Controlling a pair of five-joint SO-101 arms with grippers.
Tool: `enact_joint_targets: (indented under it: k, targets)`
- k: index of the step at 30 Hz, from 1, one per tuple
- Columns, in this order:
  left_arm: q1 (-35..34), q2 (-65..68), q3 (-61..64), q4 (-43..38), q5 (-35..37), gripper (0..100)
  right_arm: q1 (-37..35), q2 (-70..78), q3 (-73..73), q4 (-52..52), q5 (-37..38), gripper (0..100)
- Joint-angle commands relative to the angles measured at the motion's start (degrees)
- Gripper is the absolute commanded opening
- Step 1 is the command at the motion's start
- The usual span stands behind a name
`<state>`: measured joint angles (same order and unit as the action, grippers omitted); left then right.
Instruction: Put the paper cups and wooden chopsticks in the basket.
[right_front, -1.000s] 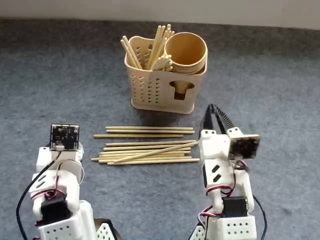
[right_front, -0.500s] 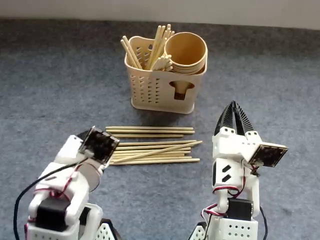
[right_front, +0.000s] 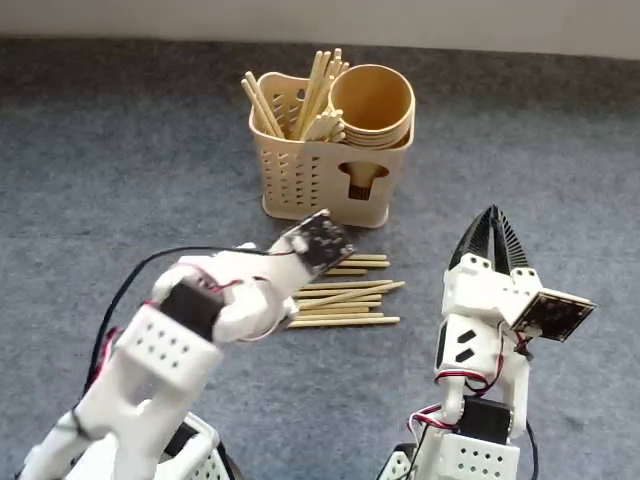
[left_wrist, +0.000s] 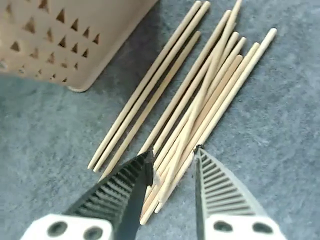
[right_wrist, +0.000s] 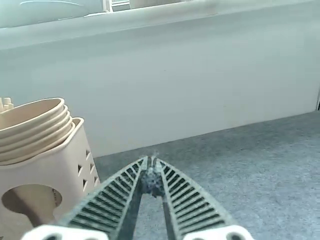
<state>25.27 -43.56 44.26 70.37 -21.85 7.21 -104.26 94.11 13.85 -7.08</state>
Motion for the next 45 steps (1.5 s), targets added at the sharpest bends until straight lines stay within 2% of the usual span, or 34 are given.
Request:
enact_joint_targets:
  k: [1,11,16,20,30,38,45]
  targets:
    - [4.8,13.3,-9.1,-0.1,-0.1,14,0.6,-0.7,-1.1,-0.1,-0.5,1.9]
    - [6.2,37.5,-21.8,-0.1,1.1,14,0.7,-0.7,-1.1,-0.1,-0.5,1.9]
    - [5.8,45.5,-26.4,-0.1,3.8,20,0.7,-0.7,-1.1,-0.1,-0.4,1.9]
    - [5.8,50.8,-29.4,-0.1,3.8,19,0.7,-0.7,-1.1,-0.1,-0.4,1.9]
    - [5.5,58.4,-34.5,-0.2,3.8,16,0.7,-0.7,-1.1,-0.1,-0.2,1.9]
    - [1.4,64.0,-38.4,0.2,4.0,16,0.7,-0.7,-1.1,-0.1,-0.2,1.9]
    - [4.7,64.8,-37.9,0.3,4.0,7,0.7,-0.7,-1.1,-0.1,-0.2,1.9]
